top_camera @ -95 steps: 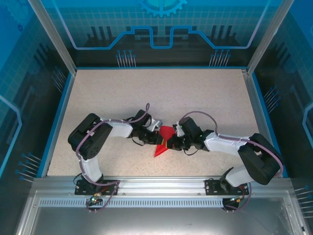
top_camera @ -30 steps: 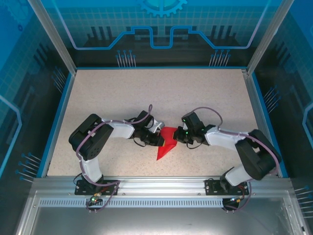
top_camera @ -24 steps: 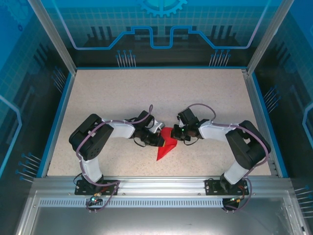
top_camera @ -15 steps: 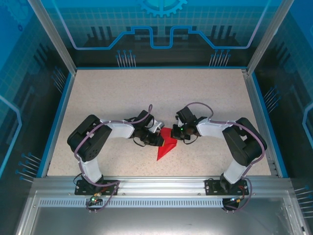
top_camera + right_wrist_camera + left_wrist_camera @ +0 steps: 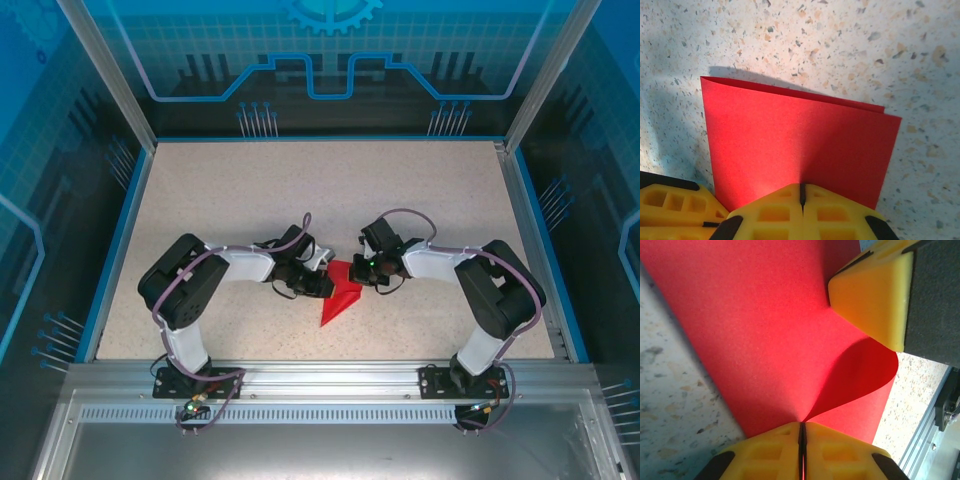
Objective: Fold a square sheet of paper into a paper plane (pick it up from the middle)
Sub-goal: Third fold the triangle at the center of the table.
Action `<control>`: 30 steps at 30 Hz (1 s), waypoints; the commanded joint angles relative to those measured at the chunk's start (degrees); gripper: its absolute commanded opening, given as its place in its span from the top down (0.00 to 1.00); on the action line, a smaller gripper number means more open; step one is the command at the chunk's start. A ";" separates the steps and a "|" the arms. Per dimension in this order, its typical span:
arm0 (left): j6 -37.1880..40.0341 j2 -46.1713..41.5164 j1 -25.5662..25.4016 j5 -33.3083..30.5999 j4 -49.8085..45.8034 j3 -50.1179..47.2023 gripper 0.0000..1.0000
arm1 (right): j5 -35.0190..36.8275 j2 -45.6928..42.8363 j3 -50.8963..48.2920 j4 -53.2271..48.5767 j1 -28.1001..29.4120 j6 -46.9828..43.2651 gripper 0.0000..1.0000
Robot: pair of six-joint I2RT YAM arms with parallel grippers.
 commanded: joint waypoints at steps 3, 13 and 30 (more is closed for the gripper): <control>0.35 1.95 -0.10 0.47 0.90 -1.17 0.88 | -0.82 -1.63 -0.36 -3.76 -0.86 -1.05 0.95; -0.04 2.05 -0.10 -0.34 1.90 -4.06 0.88 | -2.33 -20.95 -7.78 0.65 -0.04 3.16 0.93; 0.88 3.01 -0.09 -0.34 0.44 -3.20 0.89 | 1.35 -8.94 -16.63 28.03 22.99 15.46 0.98</control>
